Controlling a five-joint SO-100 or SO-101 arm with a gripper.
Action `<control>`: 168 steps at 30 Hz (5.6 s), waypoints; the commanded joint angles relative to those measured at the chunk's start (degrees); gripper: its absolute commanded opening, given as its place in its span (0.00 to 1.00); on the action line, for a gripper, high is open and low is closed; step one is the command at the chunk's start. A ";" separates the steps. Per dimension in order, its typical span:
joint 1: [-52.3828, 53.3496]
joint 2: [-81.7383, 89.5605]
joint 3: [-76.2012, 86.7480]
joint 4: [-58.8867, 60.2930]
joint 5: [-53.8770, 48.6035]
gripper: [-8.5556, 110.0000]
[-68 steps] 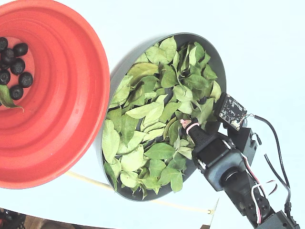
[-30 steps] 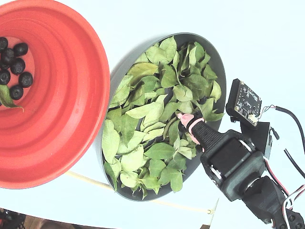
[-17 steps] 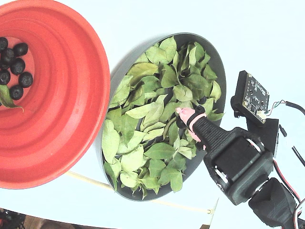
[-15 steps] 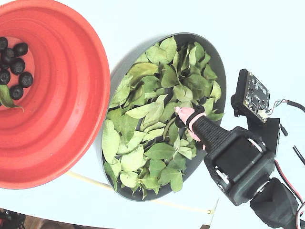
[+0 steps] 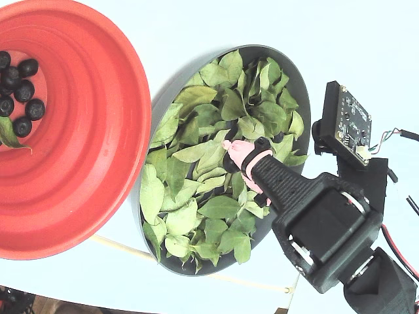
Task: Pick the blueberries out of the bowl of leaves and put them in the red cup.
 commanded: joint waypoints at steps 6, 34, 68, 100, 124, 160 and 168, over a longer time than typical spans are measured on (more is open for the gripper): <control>-3.87 8.61 -0.26 1.85 2.37 0.15; -17.58 13.71 3.69 3.43 10.90 0.15; -16.26 11.78 6.68 -3.08 10.99 0.24; 2.72 9.23 -0.88 -1.76 -4.39 0.21; 13.71 -0.53 -5.45 -8.44 -13.71 0.21; 26.54 -25.93 -21.80 -19.42 -17.84 0.21; 27.33 -31.64 -25.49 -21.97 -16.79 0.21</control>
